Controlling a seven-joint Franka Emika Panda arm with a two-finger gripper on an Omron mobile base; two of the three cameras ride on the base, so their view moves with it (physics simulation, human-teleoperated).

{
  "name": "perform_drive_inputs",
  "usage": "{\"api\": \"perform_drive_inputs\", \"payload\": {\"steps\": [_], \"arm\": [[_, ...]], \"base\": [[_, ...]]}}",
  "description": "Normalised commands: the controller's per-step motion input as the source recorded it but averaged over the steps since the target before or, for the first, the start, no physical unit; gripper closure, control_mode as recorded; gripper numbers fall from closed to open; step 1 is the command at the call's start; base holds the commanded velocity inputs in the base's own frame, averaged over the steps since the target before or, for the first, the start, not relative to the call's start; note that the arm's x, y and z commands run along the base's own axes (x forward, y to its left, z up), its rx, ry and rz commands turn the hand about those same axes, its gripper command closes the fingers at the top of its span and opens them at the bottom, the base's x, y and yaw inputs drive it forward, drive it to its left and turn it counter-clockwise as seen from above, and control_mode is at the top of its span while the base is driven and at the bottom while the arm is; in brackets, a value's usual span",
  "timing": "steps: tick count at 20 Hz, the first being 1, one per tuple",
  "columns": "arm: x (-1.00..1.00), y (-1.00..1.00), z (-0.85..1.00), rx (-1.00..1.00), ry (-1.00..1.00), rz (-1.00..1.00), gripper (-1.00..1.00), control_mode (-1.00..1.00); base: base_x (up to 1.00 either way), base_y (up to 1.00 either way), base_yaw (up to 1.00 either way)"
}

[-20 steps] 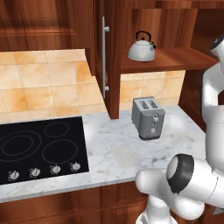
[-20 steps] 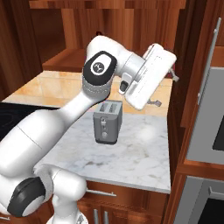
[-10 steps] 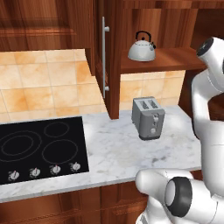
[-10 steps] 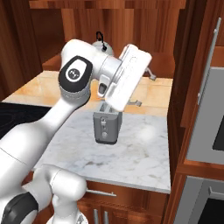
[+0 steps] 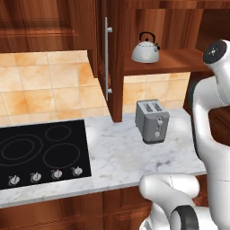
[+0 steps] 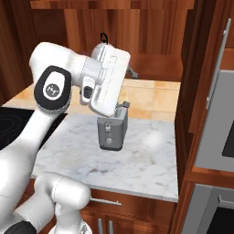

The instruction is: Open the cabinet, pick the kettle from the cabinet, and place it in the sink.

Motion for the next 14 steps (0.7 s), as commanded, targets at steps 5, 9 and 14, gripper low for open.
{"api": "perform_drive_inputs", "payload": {"steps": [5, 9, 14], "arm": [[-0.09, 0.35, 0.16, -0.03, 0.22, 0.6, -1.0, -1.0], [-0.08, 0.3, 0.17, -0.02, 0.19, 0.61, -1.0, -1.0], [-0.03, 0.3, 0.14, -0.03, 0.12, 0.57, -1.0, -1.0]], "base": [[0.0, 0.0, 0.0], [0.0, 0.0, 0.0], [0.0, 0.0, 0.0]]}}
